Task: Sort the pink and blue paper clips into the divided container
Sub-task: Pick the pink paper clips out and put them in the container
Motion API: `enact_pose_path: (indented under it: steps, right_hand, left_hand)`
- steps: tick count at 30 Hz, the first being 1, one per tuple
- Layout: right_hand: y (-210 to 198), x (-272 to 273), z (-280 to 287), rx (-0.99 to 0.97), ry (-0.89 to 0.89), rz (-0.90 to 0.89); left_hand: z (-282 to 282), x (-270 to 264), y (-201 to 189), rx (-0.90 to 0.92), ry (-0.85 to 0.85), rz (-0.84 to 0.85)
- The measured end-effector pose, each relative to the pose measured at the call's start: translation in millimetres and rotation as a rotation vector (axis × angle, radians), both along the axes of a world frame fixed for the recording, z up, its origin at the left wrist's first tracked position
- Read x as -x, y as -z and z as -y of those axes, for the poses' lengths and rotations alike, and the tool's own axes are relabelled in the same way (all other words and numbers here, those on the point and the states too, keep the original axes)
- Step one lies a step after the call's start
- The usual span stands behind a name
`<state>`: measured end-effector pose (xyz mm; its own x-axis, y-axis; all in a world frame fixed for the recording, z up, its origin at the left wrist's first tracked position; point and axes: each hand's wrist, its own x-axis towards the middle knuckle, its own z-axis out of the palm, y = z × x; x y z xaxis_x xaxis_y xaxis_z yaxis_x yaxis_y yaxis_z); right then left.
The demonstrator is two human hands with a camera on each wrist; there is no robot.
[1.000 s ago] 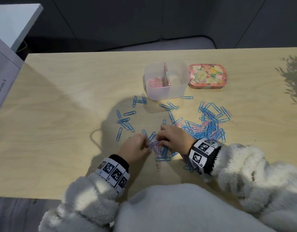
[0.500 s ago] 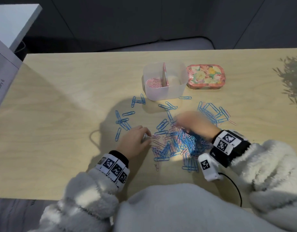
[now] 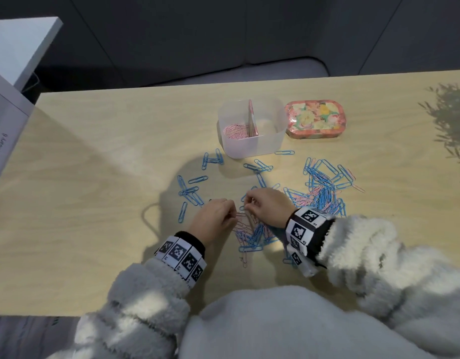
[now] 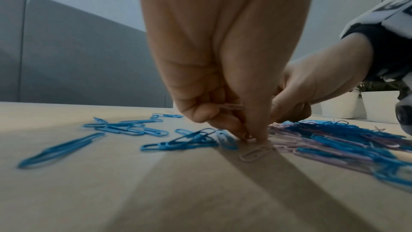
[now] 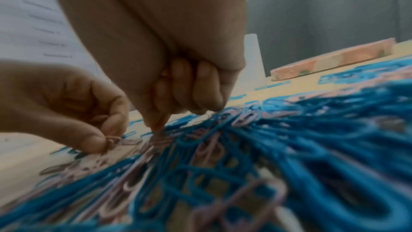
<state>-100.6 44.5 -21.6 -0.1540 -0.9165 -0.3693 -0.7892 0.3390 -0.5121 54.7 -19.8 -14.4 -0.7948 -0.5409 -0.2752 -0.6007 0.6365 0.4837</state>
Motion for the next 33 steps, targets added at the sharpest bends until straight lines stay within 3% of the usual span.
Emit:
enact_pose_path:
  steps: [4, 7, 10, 16, 20, 24, 28, 33]
  right_hand:
    - [-2.0, 9.2, 2.4, 0.063, 0.107, 0.039]
    - [-7.5, 15.0, -5.3, 0.140, 0.142, 0.107]
    - [-14.0, 7.9, -13.3, 0.100, 0.051, 0.060]
    - [-11.1, -18.6, -7.7, 0.056, -0.199, -0.142]
    - [-10.3, -26.0, -7.0, 0.033, -0.218, -0.211]
    - [-12.3, -28.6, -5.3, -0.023, -0.115, -0.155]
    - [-11.9, -27.6, -4.8, -0.098, -0.054, -0.076]
    - [-11.9, -29.1, -10.4, -0.048, -0.146, -0.209]
  left_hand:
    - [4.5, -15.6, 5.0, -0.046, -0.094, -0.109]
    - [8.6, -27.5, 9.8, -0.208, -0.217, -0.160]
    - [8.0, -32.8, 9.0, -0.383, -0.326, -0.181]
    - [-2.3, -34.7, 3.5, -0.509, -0.269, -0.166]
    - [-1.4, -37.7, 9.9, -0.193, -0.125, -0.080]
    - [-3.3, -36.2, 14.1, -0.028, -0.060, -0.046]
    - [-1.9, -28.9, 15.1, 0.037, 0.000, 0.038]
    - [12.8, -15.5, -1.5, -0.010, 0.093, 0.133]
